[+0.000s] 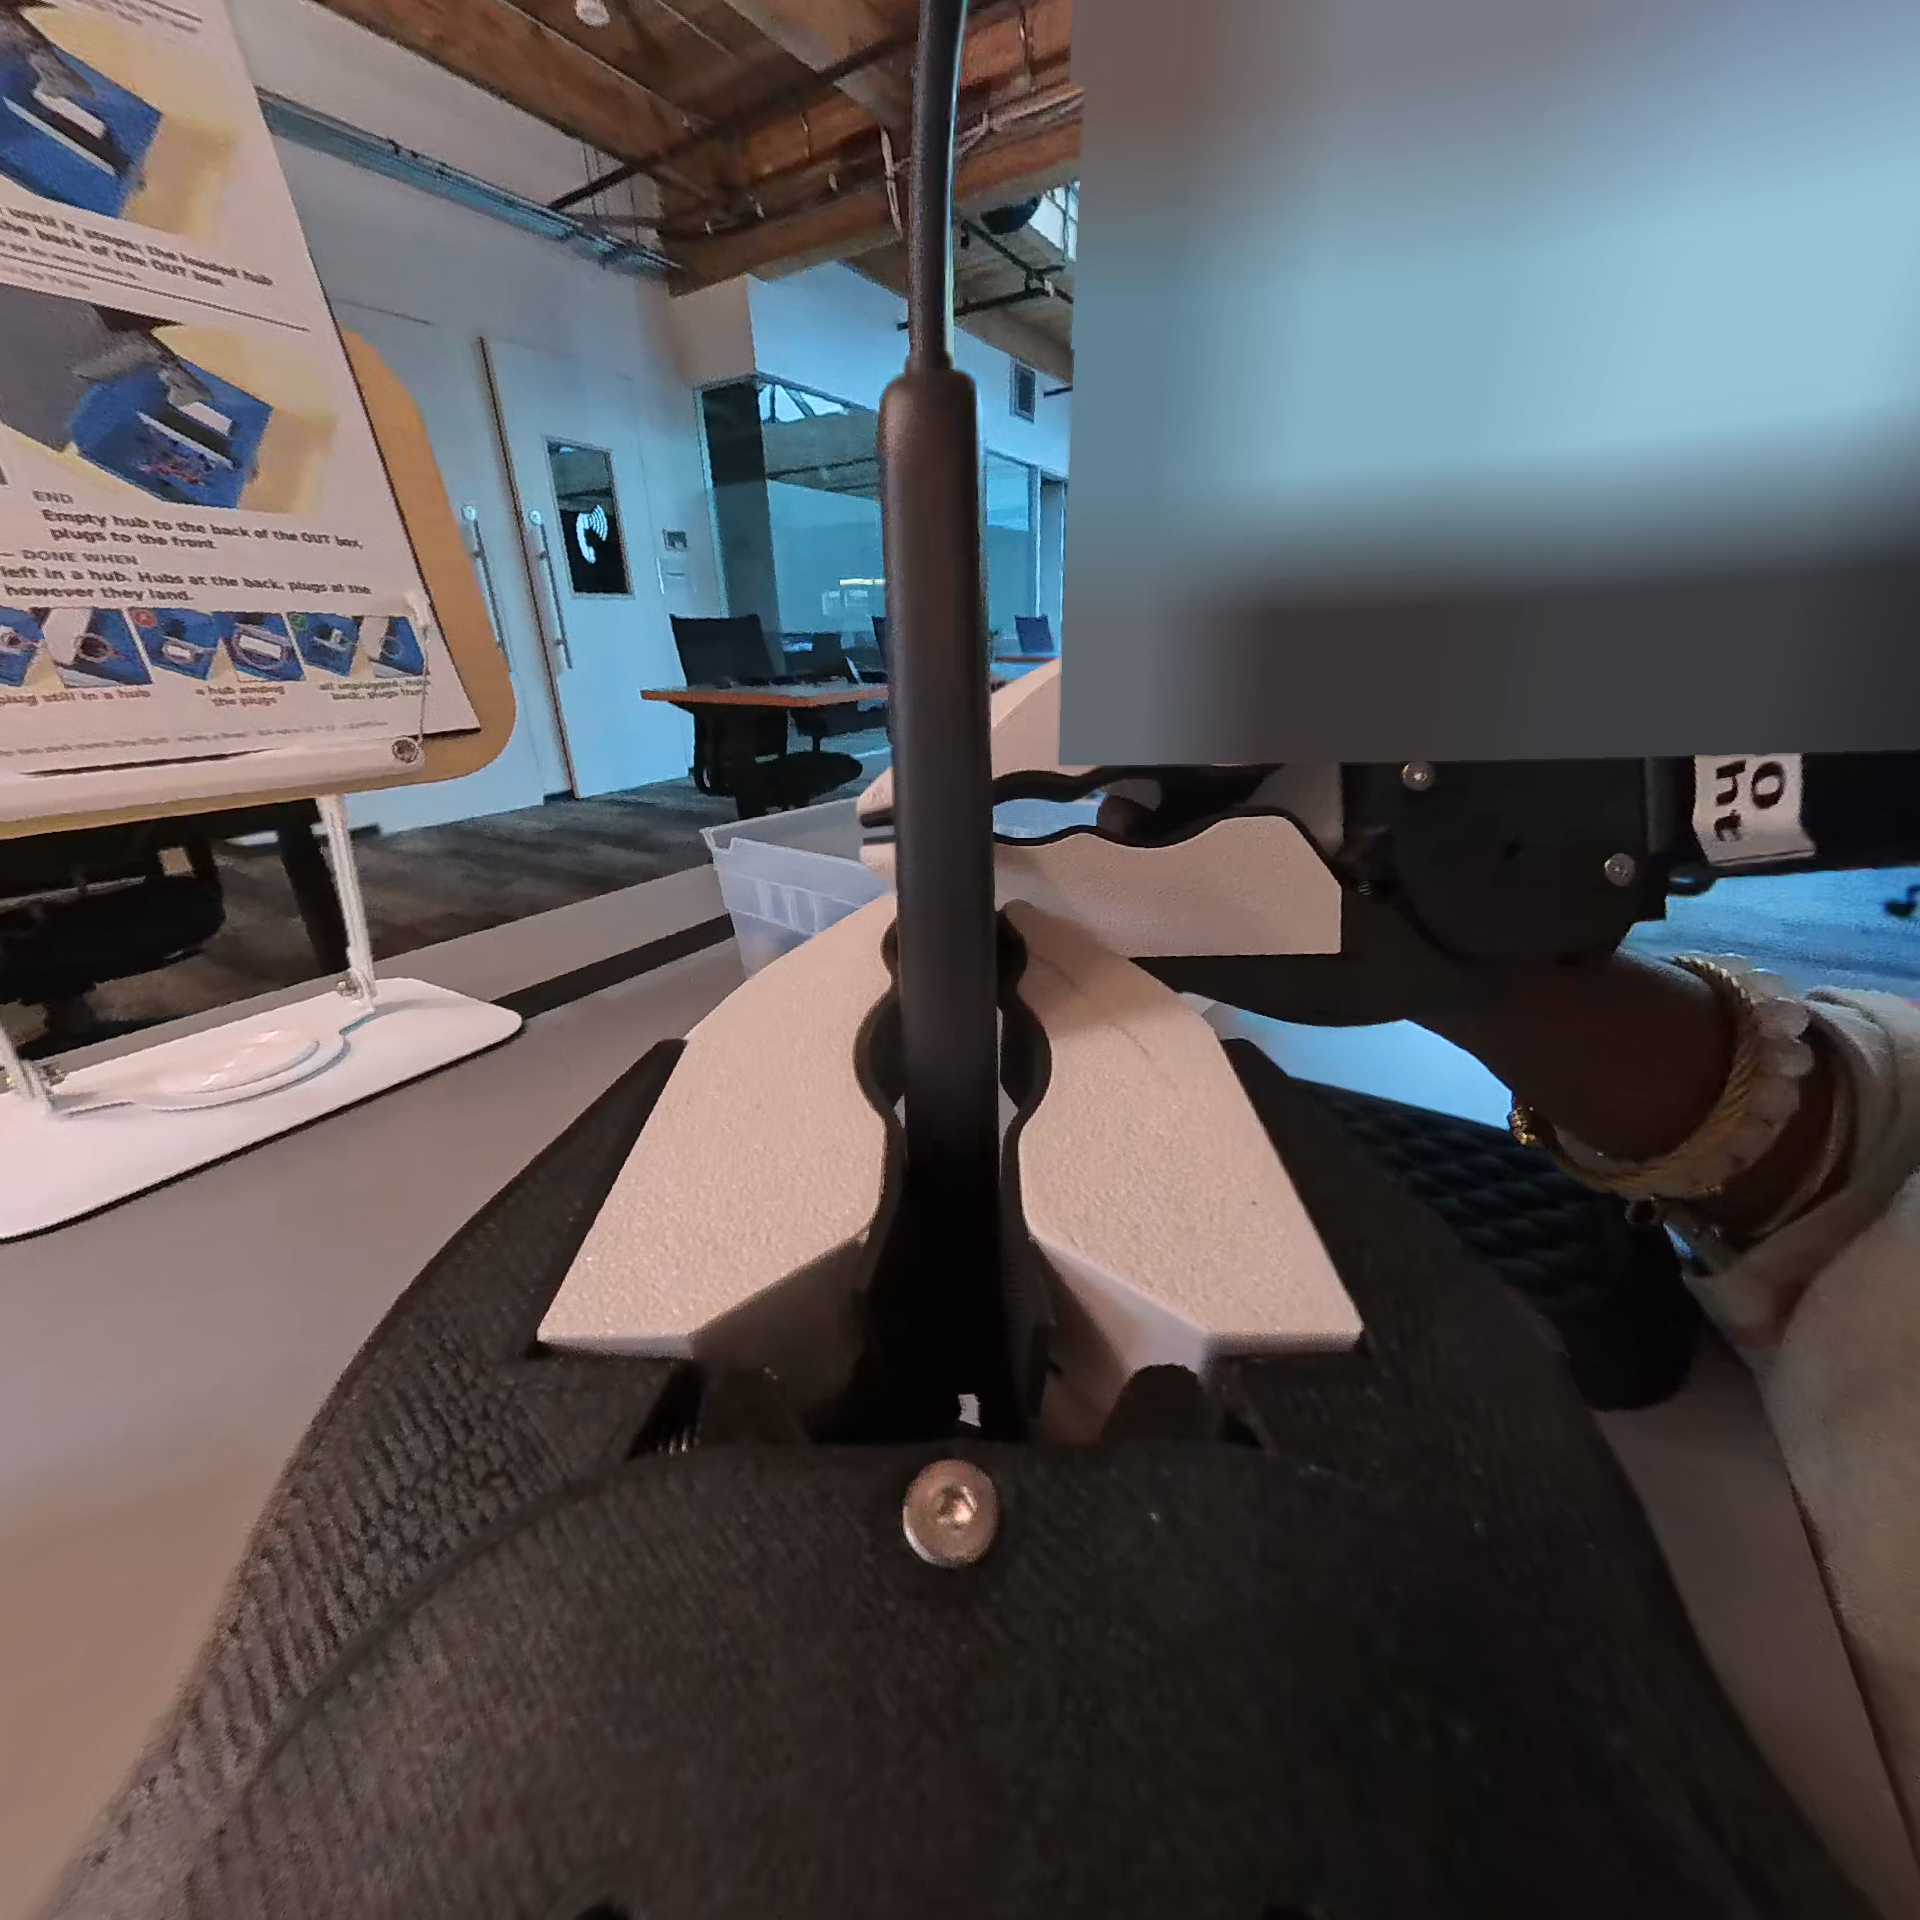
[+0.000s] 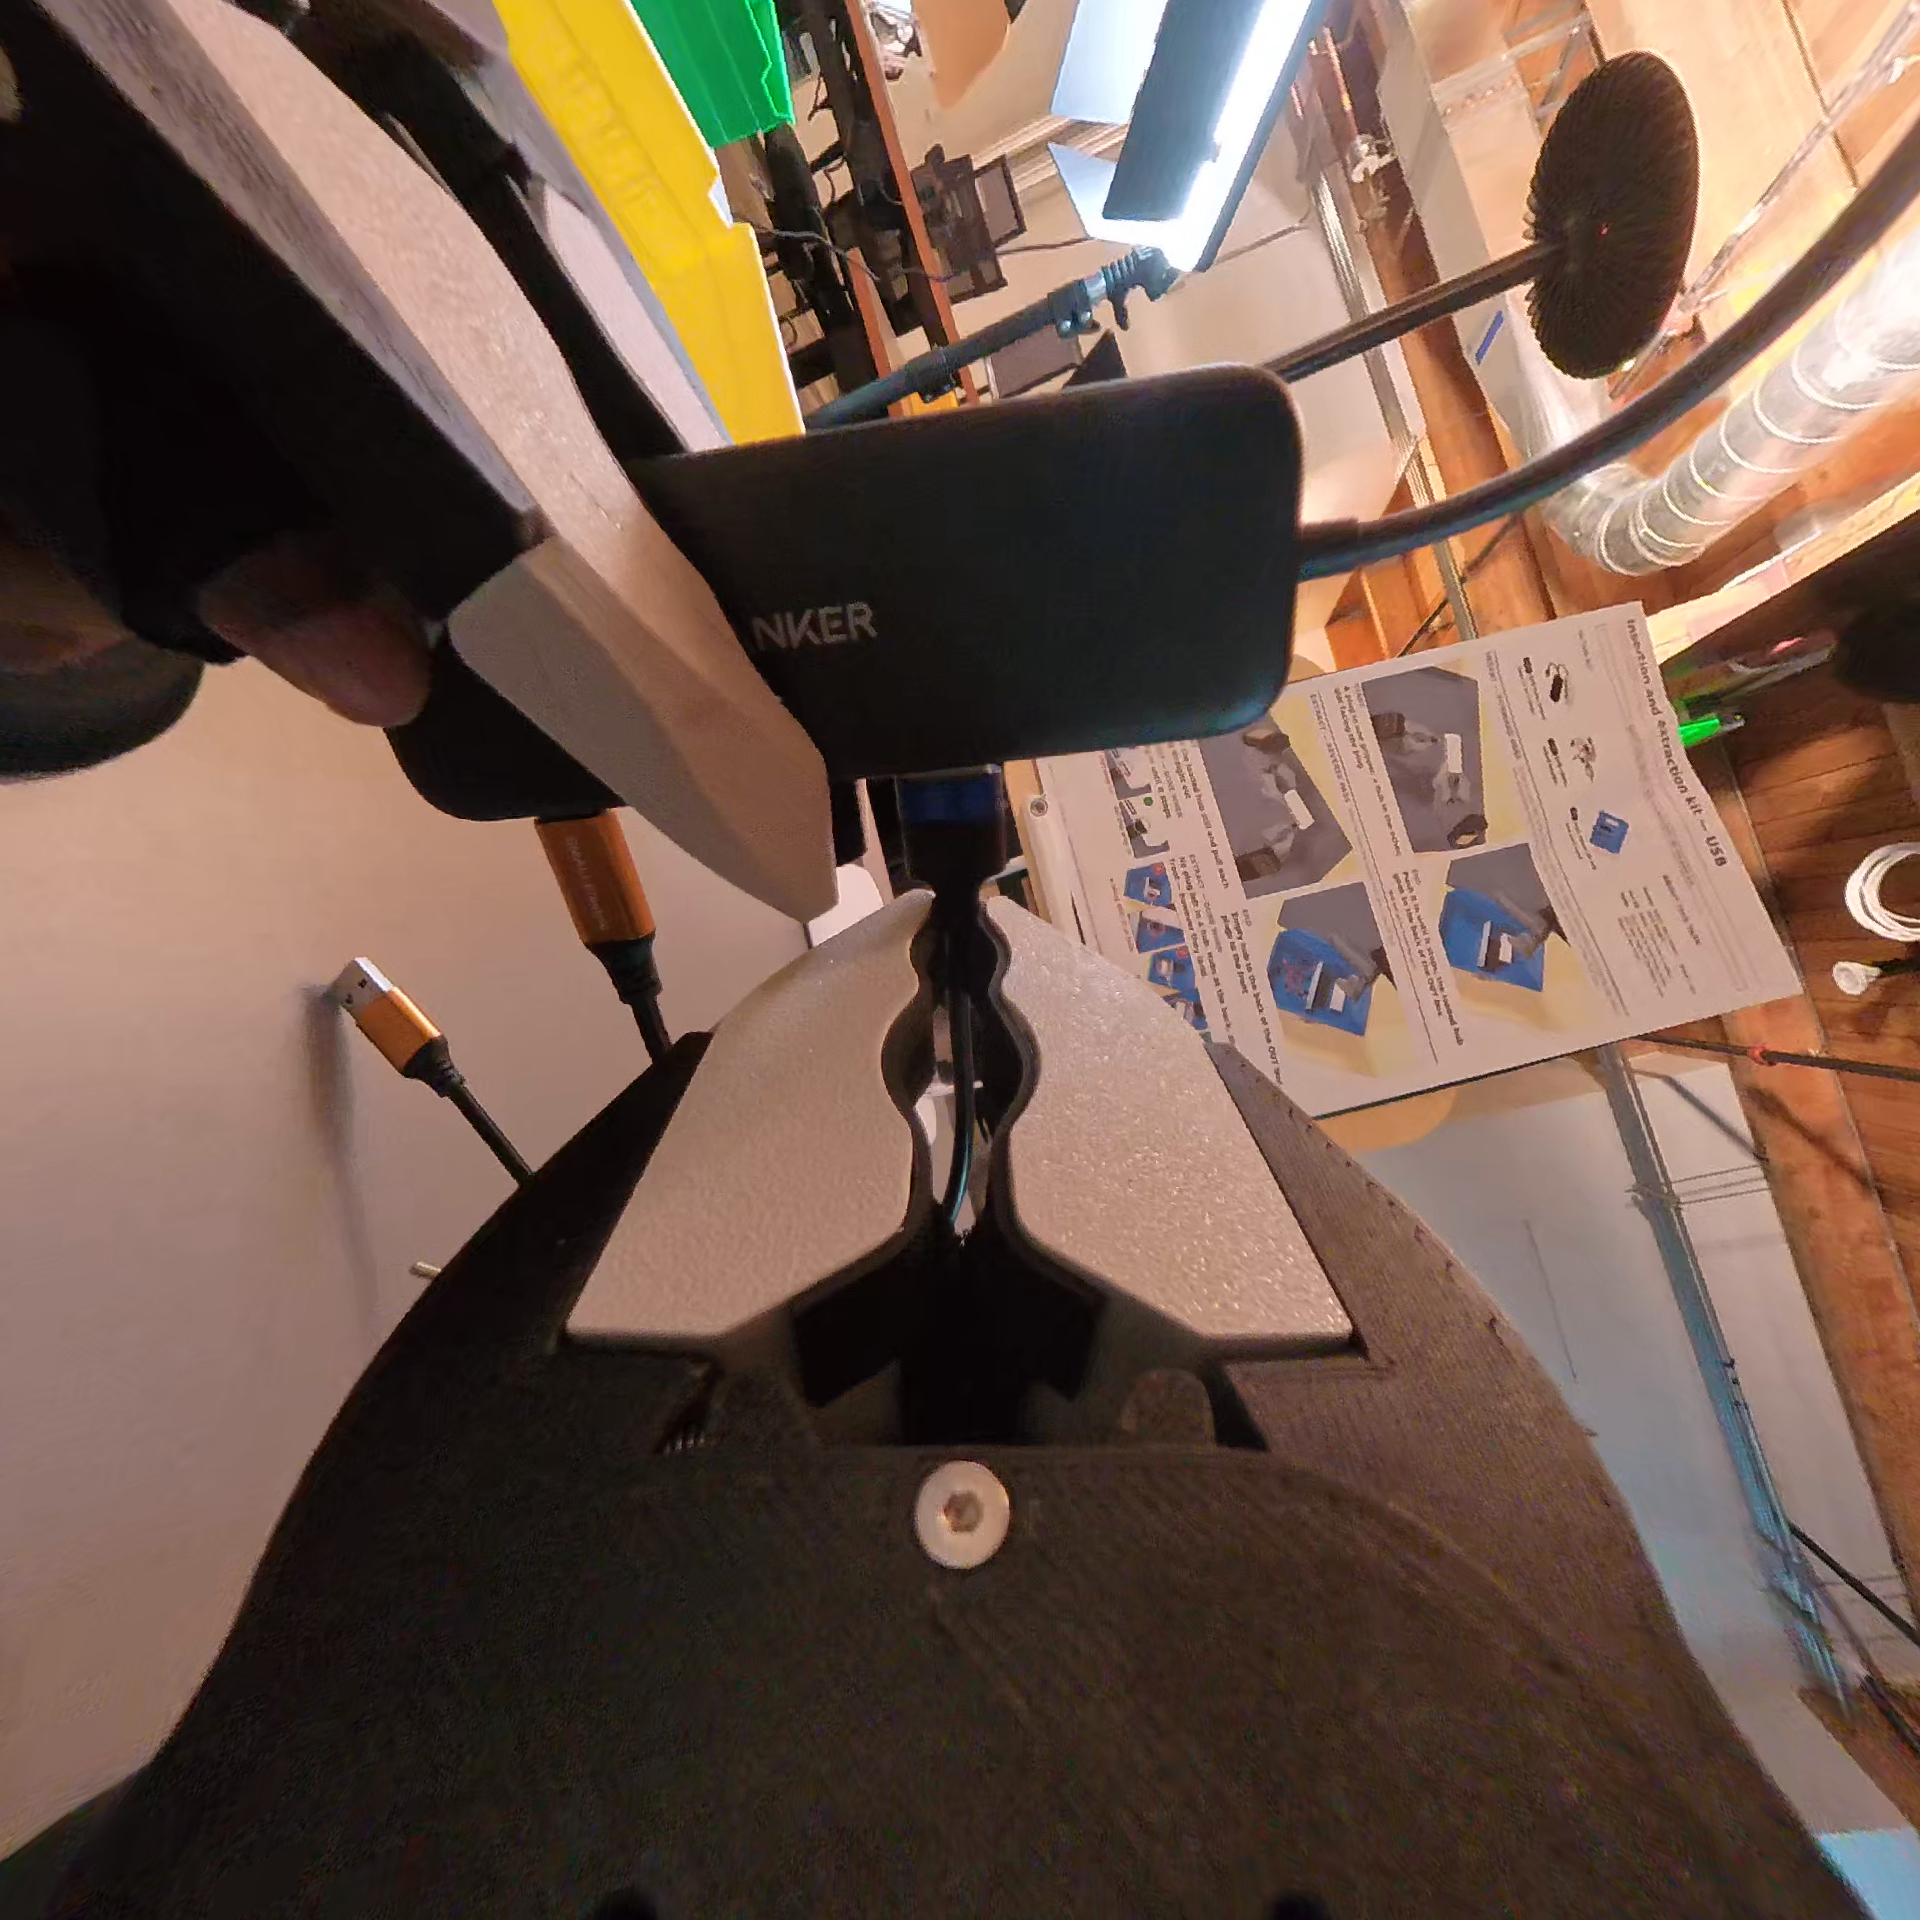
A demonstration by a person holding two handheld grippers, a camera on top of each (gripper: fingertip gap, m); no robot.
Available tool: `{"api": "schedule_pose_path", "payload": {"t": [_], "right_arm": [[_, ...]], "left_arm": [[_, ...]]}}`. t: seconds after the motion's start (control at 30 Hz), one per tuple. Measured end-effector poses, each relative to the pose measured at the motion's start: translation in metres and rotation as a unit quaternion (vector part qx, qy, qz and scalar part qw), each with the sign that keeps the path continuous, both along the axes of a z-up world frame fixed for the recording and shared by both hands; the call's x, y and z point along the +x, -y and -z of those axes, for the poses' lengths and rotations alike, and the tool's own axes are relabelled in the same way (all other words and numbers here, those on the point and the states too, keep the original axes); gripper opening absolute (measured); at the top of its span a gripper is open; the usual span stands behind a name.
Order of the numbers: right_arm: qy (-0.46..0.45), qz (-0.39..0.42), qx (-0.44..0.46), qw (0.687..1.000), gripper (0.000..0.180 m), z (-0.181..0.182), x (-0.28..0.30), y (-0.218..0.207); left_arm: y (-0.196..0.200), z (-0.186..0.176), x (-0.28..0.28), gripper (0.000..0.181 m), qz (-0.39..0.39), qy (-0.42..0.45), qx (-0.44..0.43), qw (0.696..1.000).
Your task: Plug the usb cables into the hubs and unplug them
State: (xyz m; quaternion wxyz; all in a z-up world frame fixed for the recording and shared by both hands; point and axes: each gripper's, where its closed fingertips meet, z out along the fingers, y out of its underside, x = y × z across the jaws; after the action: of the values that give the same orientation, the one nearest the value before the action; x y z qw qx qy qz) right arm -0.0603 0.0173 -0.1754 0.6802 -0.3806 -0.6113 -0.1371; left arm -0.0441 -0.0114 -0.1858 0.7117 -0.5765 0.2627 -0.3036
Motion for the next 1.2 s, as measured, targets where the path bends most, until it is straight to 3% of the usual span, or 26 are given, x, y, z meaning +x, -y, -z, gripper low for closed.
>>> {"api": "schedule_pose_path", "payload": {"t": [0.1, 0.13, 0.17, 0.2, 0.27, 0.37, 0.57, 0.7, 0.87, 1.03, 1.1, 1.2], "right_arm": [[-0.001, -0.002, -0.010, 1.000, 0.004, 0.002, -0.001, 0.000], [0.024, 0.069, -0.019, 0.997, 0.004, 0.010, 0.015, -0.019], [0.066, 0.161, -0.033, 0.984, 0.004, 0.028, 0.050, -0.051], [0.051, 0.169, -0.054, 0.983, 0.004, 0.037, 0.076, -0.062], [-0.059, 0.103, -0.062, 0.991, 0.003, -0.002, 0.086, -0.041], [-0.138, 0.053, -0.046, 0.988, 0.004, -0.054, 0.088, -0.025], [-0.255, 0.013, -0.081, 0.964, 0.004, -0.099, 0.126, -0.037], [-0.259, 0.057, -0.053, 0.963, 0.004, -0.115, 0.158, -0.050], [-0.238, 0.134, -0.086, 0.958, 0.005, -0.077, 0.197, -0.094], [-0.170, 0.190, -0.187, 0.949, 0.005, -0.001, 0.218, -0.123], [-0.121, 0.224, -0.252, 0.934, 0.005, 0.031, 0.227, -0.131], [-0.073, 0.264, -0.379, 0.884, 0.005, 0.071, 0.237, -0.134]], "left_arm": [[0.000, -0.001, -0.003, 0.011, -0.003, 0.015, 0.010, 1.000], [0.003, -0.010, -0.011, 0.012, -0.010, 0.050, 0.033, 0.998], [0.014, -0.039, -0.041, 0.012, -0.011, 0.153, 0.075, 0.985], [0.014, -0.053, -0.074, 0.012, -0.031, 0.192, 0.063, 0.979], [0.014, -0.063, -0.112, 0.012, -0.097, 0.139, 0.088, 0.982], [0.016, -0.071, -0.102, 0.012, -0.076, 0.105, 0.097, 0.987], [0.017, -0.072, -0.079, 0.013, -0.019, 0.124, 0.084, 0.989], [0.020, -0.070, -0.079, 0.013, -0.014, 0.140, 0.080, 0.987], [0.017, -0.066, -0.076, 0.013, -0.006, 0.150, 0.066, 0.987], [0.013, -0.063, -0.075, 0.013, -0.004, 0.161, 0.052, 0.986], [0.011, -0.062, -0.076, 0.013, -0.002, 0.170, 0.045, 0.985], [0.008, -0.059, -0.076, 0.013, -0.001, 0.178, 0.035, 0.983]]}}
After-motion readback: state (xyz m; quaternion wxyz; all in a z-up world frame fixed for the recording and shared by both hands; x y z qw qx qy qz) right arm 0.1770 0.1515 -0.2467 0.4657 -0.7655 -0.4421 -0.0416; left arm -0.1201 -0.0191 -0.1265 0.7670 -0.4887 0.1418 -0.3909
